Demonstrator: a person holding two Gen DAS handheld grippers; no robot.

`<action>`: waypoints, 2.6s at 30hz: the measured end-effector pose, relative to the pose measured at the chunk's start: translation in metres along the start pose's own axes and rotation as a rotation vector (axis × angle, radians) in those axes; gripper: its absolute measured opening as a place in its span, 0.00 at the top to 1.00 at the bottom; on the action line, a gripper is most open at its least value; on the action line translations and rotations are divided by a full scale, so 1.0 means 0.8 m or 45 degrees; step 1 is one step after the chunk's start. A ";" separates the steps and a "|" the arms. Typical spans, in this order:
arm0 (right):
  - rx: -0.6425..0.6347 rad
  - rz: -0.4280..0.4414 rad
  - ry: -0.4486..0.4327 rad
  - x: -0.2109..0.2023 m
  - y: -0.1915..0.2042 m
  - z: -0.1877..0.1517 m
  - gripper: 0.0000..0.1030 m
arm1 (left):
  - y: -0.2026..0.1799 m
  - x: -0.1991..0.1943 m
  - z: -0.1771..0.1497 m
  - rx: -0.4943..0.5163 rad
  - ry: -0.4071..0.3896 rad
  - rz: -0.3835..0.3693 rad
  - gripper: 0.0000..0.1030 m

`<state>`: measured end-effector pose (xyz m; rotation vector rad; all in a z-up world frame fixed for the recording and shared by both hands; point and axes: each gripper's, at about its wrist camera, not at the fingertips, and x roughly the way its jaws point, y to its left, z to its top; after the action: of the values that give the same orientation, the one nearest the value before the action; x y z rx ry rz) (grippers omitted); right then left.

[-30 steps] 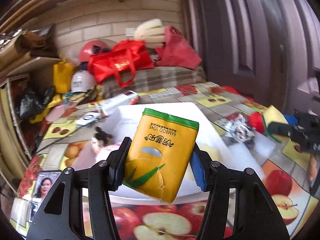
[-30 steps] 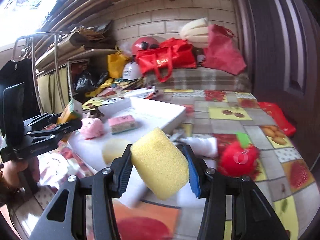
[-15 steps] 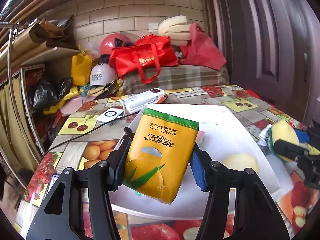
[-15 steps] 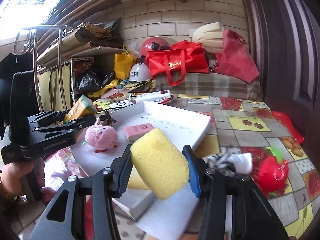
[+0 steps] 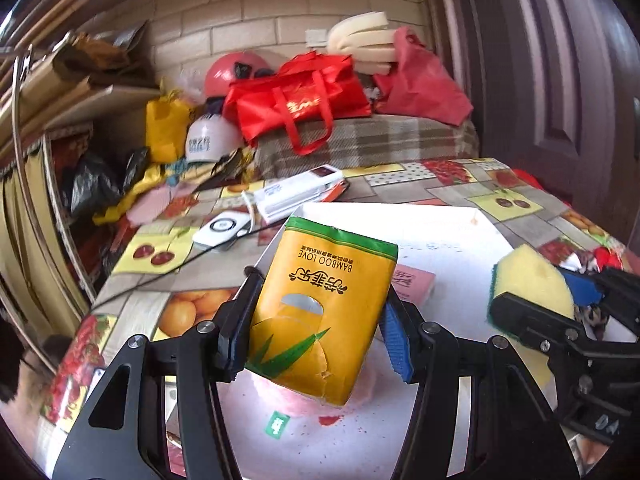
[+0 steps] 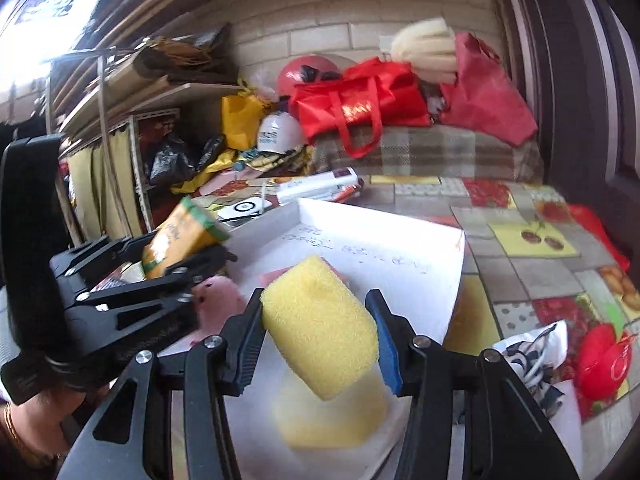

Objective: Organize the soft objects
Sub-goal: 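Lower the tissue bag into the tray and open the left tool while the right tool releases the sponge, then grasp the black-and-white patterned cloth with the left tool while the right tool grasps the red apple plush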

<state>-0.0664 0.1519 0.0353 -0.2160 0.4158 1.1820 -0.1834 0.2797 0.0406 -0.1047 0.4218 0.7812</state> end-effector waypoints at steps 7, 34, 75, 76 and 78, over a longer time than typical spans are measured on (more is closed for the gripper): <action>0.034 -0.014 0.040 0.005 -0.003 -0.001 0.22 | 0.009 -0.001 0.000 -0.065 -0.011 0.110 0.01; -0.075 -0.050 -0.254 -0.061 0.006 -0.012 0.21 | 0.021 -0.041 -0.004 -0.144 -0.180 0.146 0.00; 0.278 -0.360 0.346 -0.042 -0.245 -0.035 0.38 | -0.153 -0.113 -0.026 0.099 0.026 -0.734 0.00; 0.303 -0.331 0.316 -0.050 -0.249 -0.036 0.43 | -0.154 -0.113 -0.027 0.104 0.034 -0.729 0.00; 0.341 -0.324 0.281 -0.064 -0.260 -0.040 0.45 | -0.161 -0.116 -0.030 0.144 0.041 -0.715 0.00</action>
<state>0.1040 0.0192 0.0176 -0.1614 0.7132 0.8449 -0.1595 0.1211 0.0481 -0.1229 0.4387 0.2027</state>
